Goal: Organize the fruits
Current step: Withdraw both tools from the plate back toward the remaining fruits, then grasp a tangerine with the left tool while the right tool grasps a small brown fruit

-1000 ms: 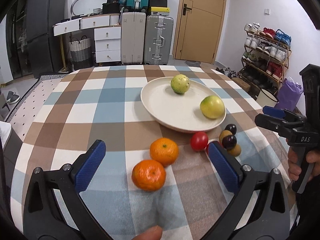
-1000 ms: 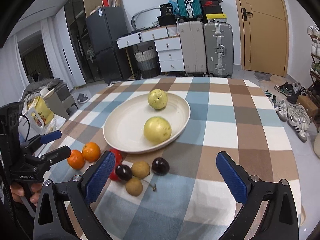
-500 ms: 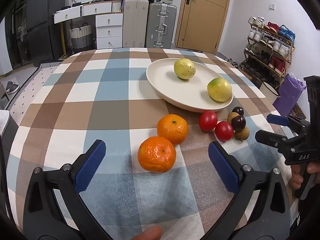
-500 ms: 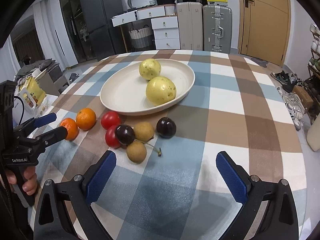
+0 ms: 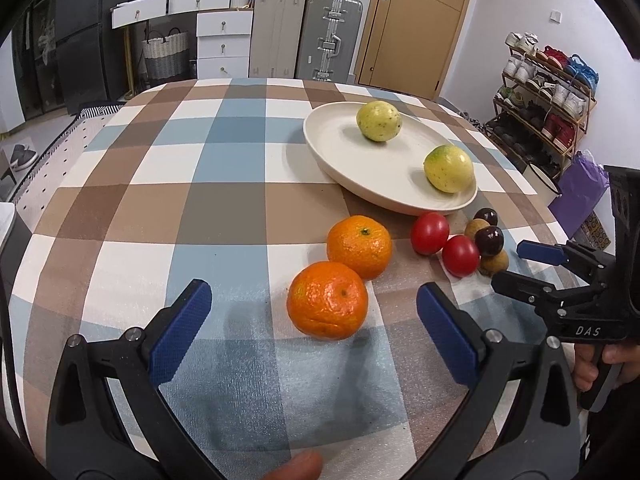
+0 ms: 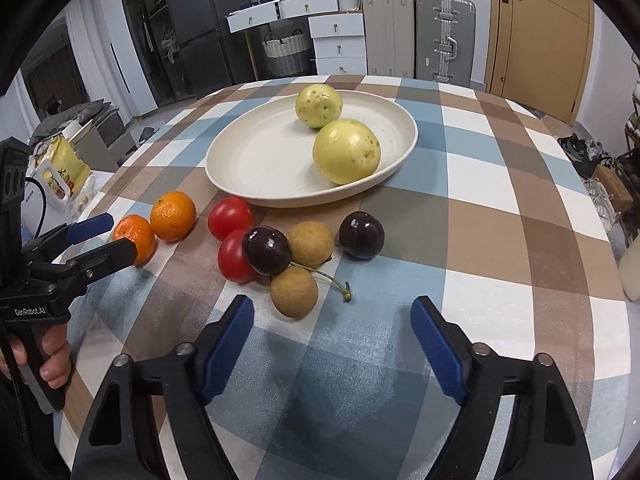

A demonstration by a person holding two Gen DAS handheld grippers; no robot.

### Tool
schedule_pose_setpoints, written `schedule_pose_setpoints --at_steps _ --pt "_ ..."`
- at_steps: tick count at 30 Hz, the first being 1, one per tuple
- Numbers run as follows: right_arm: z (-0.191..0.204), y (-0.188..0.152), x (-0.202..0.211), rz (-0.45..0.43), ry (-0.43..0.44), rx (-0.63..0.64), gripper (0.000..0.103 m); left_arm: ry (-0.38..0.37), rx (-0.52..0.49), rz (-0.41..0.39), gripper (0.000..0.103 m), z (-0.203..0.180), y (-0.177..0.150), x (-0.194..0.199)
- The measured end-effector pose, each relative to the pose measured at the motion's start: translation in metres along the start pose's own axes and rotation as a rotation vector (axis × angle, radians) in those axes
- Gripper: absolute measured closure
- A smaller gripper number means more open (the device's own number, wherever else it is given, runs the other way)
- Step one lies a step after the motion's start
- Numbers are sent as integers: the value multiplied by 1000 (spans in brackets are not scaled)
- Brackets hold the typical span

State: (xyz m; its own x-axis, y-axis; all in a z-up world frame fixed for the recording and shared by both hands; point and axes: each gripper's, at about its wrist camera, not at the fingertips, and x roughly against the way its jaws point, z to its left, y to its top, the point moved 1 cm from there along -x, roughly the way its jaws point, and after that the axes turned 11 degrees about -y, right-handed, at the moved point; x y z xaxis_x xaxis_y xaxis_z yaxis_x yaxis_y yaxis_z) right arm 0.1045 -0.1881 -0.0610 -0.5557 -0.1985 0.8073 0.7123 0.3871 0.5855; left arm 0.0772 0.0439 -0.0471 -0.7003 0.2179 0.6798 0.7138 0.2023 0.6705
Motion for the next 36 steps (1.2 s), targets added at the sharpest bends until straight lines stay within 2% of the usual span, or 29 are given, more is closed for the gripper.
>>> schedule_pose_setpoints --at_steps 4,6,9,21,28,29,31,35,36 --pt "5 -1 6 -14 30 9 33 6 1 4 1 1 1 -1" --pt "9 -2 6 -13 37 19 42 8 -1 5 1 2 1 -2" --pt "11 -1 5 -8 44 20 46 12 4 5 1 3 2 -3" --pt "29 3 5 -21 58 76 56 -12 10 16 1 4 2 -6" --pt "28 3 -1 -11 51 77 61 -41 -9 52 6 -1 -1 -11" --pt "28 3 -1 -14 49 81 61 -42 -6 60 7 -1 -2 -12" --pt "28 4 -2 -13 47 83 61 -43 4 76 16 0 -3 -15" --pt "29 5 -4 -15 43 85 64 -48 13 70 22 2 -3 -14" --pt "29 5 -4 -16 43 89 64 -54 16 66 28 2 -3 -14"
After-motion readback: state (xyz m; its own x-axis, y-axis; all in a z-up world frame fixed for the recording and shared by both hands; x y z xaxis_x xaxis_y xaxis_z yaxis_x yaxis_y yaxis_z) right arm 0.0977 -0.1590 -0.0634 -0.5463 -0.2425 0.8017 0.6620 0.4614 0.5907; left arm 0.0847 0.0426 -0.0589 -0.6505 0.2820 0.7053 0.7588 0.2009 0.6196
